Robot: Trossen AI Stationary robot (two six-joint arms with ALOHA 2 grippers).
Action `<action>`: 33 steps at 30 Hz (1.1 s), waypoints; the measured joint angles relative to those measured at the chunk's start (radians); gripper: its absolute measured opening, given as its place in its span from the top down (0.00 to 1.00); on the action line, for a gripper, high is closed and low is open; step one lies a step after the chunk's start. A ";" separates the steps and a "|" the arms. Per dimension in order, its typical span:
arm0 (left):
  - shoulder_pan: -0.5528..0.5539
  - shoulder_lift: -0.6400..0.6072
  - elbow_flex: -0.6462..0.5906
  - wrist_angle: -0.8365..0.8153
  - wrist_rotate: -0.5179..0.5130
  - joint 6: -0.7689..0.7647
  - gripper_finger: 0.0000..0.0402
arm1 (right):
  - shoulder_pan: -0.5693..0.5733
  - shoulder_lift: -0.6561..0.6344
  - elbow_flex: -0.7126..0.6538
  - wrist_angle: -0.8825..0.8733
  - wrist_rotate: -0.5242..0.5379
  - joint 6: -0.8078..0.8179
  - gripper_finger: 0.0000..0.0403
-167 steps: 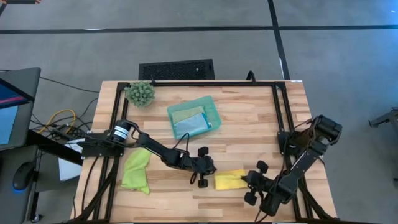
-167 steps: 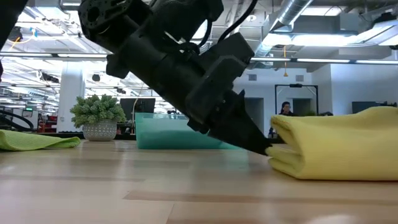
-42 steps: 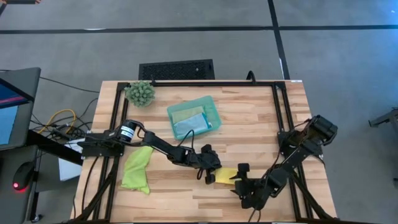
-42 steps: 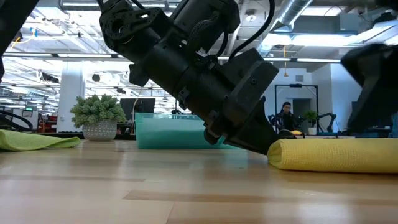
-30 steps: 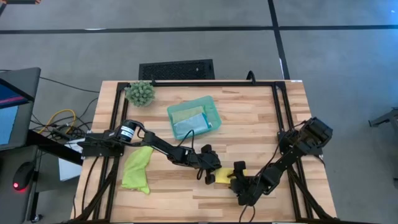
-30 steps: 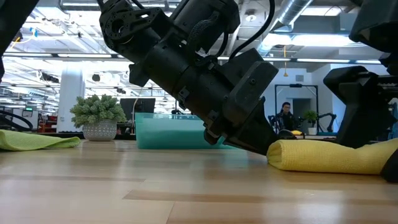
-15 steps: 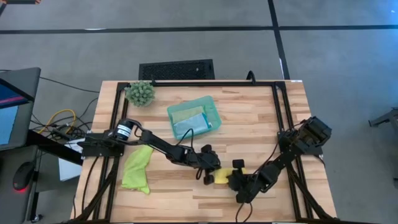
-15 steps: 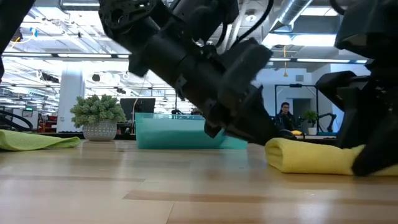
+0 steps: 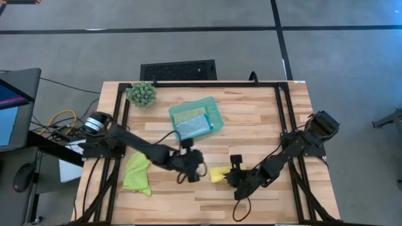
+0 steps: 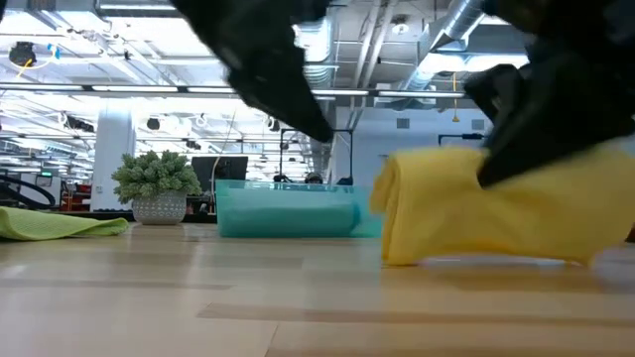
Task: Fold microfiber towels
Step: Put the yellow towel into the bin
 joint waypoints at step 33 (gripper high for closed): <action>-0.396 -0.561 -0.243 -0.680 -0.656 -0.438 1.00 | -1.031 0.225 0.375 0.152 -0.652 -1.038 0.94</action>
